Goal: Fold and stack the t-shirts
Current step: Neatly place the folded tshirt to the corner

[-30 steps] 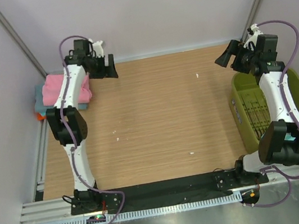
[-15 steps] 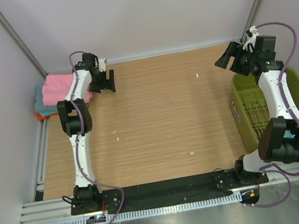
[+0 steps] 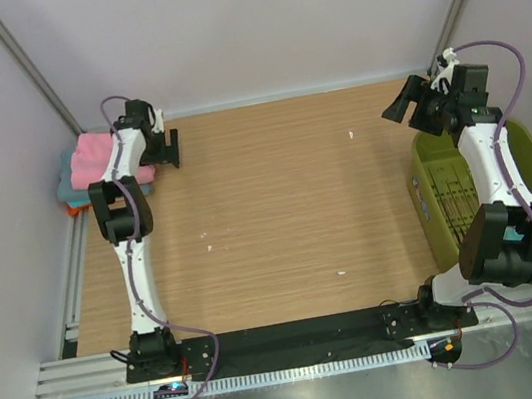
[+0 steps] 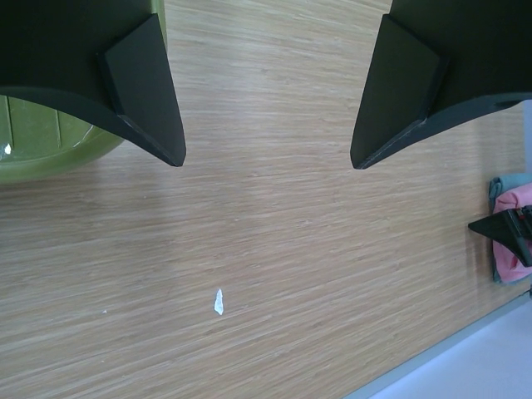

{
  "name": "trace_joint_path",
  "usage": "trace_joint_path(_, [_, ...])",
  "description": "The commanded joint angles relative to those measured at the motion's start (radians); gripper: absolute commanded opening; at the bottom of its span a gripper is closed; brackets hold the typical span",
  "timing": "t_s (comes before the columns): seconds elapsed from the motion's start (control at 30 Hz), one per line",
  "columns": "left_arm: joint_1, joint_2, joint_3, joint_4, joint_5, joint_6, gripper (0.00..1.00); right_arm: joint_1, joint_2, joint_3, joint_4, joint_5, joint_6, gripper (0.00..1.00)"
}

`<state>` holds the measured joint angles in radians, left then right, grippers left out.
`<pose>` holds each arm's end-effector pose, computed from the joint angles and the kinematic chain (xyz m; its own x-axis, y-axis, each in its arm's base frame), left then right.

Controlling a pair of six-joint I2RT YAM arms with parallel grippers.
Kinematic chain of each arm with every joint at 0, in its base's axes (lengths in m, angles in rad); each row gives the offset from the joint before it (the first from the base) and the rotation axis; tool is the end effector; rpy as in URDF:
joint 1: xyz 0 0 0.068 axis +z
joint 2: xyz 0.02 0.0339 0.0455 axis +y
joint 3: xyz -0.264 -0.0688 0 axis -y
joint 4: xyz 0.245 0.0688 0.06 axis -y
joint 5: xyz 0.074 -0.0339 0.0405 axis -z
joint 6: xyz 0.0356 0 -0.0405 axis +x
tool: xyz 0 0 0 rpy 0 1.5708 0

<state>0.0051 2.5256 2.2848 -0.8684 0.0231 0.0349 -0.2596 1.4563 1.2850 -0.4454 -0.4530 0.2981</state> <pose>0.5365 0.0019 0.1678 -0.8946 0.0303 -0.4458 0.0364 0.9993 -0.0051 0.3210 -0.0691 0.3318 -0.5679 0.4241 -0.7055 0.0549 0.8747 0.4816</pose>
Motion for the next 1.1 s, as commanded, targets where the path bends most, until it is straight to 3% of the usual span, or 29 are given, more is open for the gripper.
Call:
trace_joint_path(0.0, [0.053, -0.011, -0.027, 0.003, -0.084, 0.039, 0.92, -0.006, -0.002, 0.024, 0.05, 0.007, 0.019, 0.87])
trace_joint_path(0.17, [0.026, -0.043, -0.004, -0.009, 0.013, 0.094, 0.88, -0.004, -0.007, 0.022, 0.051, 0.004, 0.019, 0.86])
trace_joint_path(0.3, [-0.109, -0.145, -0.068, -0.001, 0.049, 0.225, 0.88, -0.006, -0.031, 0.027, 0.025, 0.004, -0.029, 0.87])
trace_joint_path(0.4, [-0.203, -0.276, -0.119, 0.055, 0.052, 0.235, 0.94, -0.006, -0.051, 0.024, 0.013, 0.019, -0.068, 0.89])
trace_joint_path(0.5, [-0.252, -0.369, -0.084, 0.094, 0.075, 0.176, 1.0, -0.004, -0.045, 0.043, -0.013, -0.025, -0.088, 0.9])
trace_joint_path(0.6, [-0.257, -0.406, 0.022, 0.101, 0.126, 0.036, 0.99, 0.003, 0.01, 0.146, -0.091, -0.091, -0.114, 0.91])
trace_joint_path(0.63, [-0.258, -0.412, 0.063, 0.109, 0.117, -0.071, 1.0, 0.008, 0.03, 0.178, -0.125, -0.101, -0.146, 0.91])
trace_joint_path(0.67, [-0.257, -0.427, 0.08, 0.121, 0.104, -0.116, 1.0, 0.02, 0.048, 0.215, -0.204, -0.108, -0.161, 0.92])
trace_joint_path(0.7, [-0.254, -0.438, 0.108, 0.118, 0.101, -0.177, 1.0, 0.023, 0.094, 0.3, -0.248, -0.119, -0.181, 0.99])
trace_joint_path(0.77, [-0.255, -0.488, 0.114, 0.115, 0.122, -0.216, 0.99, 0.036, 0.134, 0.409, -0.387, -0.148, -0.229, 1.0])
trace_joint_path(0.87, [-0.255, -0.559, 0.073, 0.091, 0.217, -0.175, 1.0, 0.089, 0.212, 0.621, -0.535, -0.025, -0.194, 1.0])
trace_joint_path(0.9, [-0.254, -0.582, 0.07, 0.068, 0.26, -0.141, 1.0, 0.129, 0.219, 0.678, -0.547, 0.129, -0.163, 1.0])
trace_joint_path(0.97, [-0.272, -0.574, 0.114, -0.065, 0.304, -0.075, 1.0, 0.143, 0.175, 0.647, -0.506, 0.209, -0.143, 1.0])
trace_joint_path(1.07, [-0.298, -0.648, -0.038, -0.023, 0.244, -0.072, 1.0, 0.157, 0.147, 0.642, -0.533, 0.214, -0.126, 1.0])
